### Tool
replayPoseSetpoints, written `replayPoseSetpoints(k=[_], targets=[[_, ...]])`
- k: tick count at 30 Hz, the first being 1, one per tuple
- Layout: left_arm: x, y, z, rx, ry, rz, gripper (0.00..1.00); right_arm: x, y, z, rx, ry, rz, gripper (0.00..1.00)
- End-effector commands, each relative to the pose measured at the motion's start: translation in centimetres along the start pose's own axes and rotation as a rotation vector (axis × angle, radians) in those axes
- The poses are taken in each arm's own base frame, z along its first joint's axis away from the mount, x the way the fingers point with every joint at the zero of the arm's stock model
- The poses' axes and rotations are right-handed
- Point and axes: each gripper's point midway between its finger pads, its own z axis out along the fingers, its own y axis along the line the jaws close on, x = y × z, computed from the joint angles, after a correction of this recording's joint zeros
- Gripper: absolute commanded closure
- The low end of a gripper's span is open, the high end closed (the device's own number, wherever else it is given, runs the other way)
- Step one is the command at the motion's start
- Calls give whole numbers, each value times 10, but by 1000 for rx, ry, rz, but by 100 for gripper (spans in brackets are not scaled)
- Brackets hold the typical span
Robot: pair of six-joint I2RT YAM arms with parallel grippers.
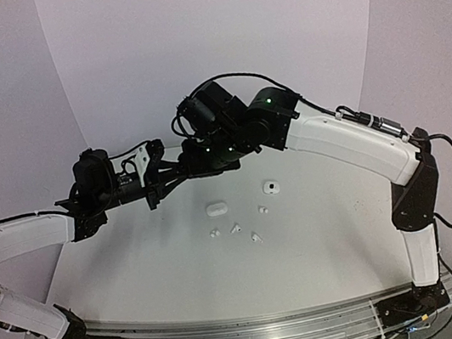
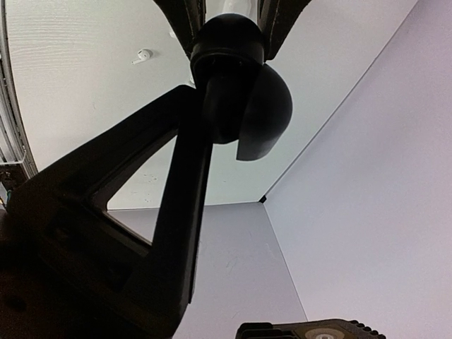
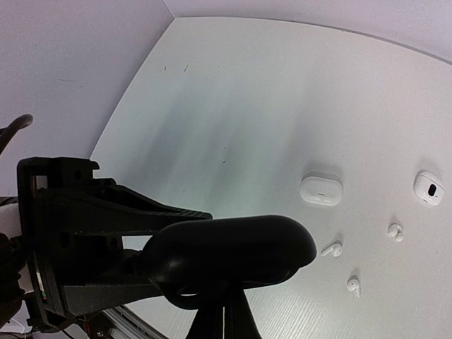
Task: Insert the wireless bluetooth earbuds into the charging case
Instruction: Insert the left earbud into the left side groove of the charging case.
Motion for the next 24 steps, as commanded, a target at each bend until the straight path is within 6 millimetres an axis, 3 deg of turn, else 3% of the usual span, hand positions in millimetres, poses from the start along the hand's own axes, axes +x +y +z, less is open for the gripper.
replayPoseSetpoints(k=[1, 9, 17, 24], targets=[[-48, -10, -3, 55, -148, 72, 100, 3, 9, 10, -32, 22, -13, 96], [-51, -22, -6, 121, -166, 64, 100, -9, 9, 7, -39, -7, -25, 92], [-53, -27, -7, 148, -170, 21, 100, -7, -5, 2, -13, 2, -20, 89], [-56, -36, -8, 214, -181, -35, 100, -17, -2, -5, -28, -22, -40, 86]])
